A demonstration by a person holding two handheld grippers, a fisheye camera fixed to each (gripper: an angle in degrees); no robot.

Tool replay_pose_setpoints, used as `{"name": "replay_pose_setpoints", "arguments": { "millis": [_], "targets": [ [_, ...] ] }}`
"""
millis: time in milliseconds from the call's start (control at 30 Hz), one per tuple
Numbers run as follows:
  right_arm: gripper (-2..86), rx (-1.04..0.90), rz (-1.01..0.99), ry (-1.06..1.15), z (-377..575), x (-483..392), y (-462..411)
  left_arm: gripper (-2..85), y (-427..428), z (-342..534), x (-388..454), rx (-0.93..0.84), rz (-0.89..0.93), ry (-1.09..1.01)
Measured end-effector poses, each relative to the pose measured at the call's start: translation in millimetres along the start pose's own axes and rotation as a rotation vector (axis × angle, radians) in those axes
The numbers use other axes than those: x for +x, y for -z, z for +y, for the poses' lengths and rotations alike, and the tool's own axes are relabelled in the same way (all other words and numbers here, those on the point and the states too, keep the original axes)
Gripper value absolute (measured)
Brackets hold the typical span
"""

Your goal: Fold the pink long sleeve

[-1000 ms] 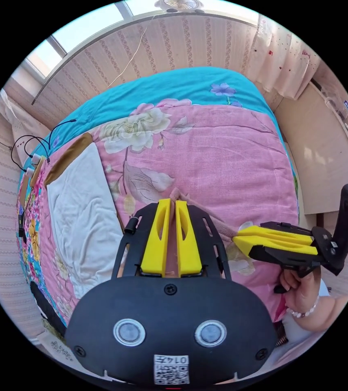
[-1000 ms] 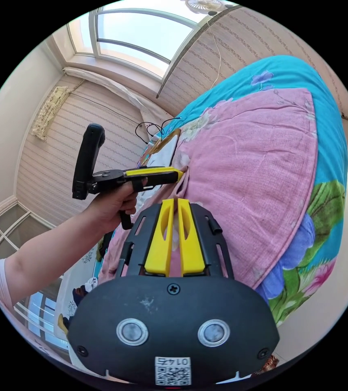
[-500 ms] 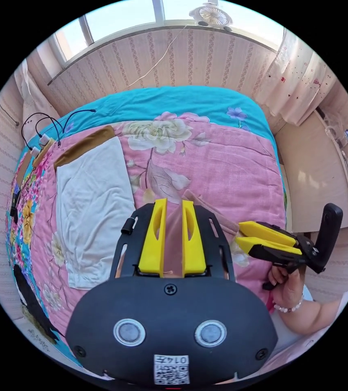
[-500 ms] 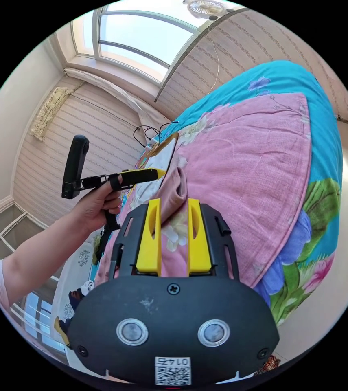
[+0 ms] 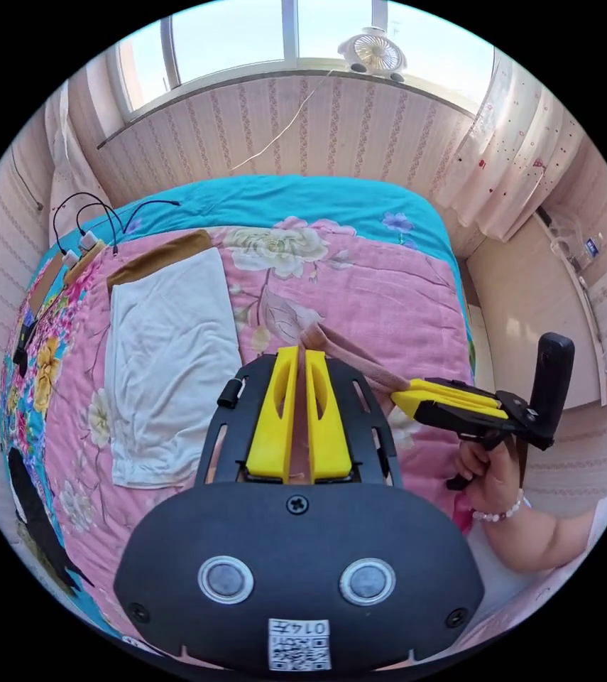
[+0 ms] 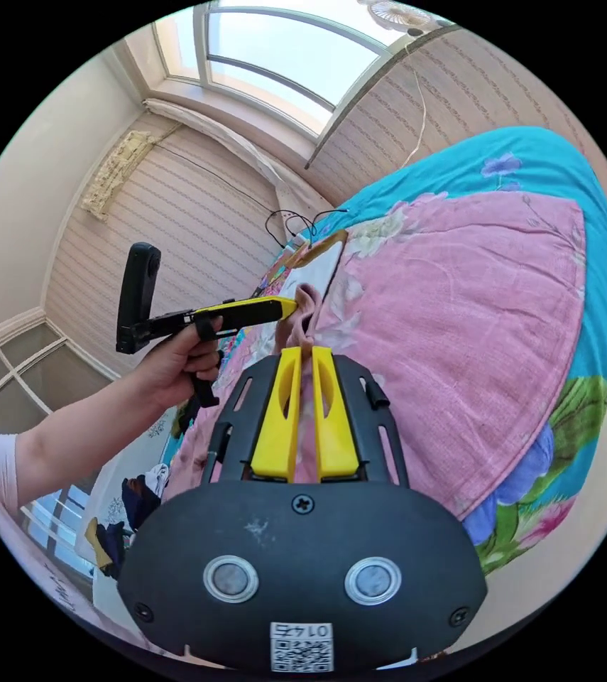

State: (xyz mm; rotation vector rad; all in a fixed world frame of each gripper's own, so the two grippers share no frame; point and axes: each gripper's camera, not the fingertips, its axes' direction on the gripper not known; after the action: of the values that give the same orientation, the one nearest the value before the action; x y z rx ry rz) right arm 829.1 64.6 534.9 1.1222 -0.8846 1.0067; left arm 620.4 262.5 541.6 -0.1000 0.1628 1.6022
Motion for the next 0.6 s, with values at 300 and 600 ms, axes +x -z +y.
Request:
{"name": "replay_pose_setpoints", "arguments": {
  "millis": [300,600],
  "targets": [
    [1.6,-0.251,-0.624,0.413,67,-144,-48,-0.8,227,232,-34,0.238,-0.191,0.208],
    [1.5,-0.759,-0.941,0.746,292,-347,-106,-0.9,356,546,38,0.277,-0.387,0.634]
  ]
}}
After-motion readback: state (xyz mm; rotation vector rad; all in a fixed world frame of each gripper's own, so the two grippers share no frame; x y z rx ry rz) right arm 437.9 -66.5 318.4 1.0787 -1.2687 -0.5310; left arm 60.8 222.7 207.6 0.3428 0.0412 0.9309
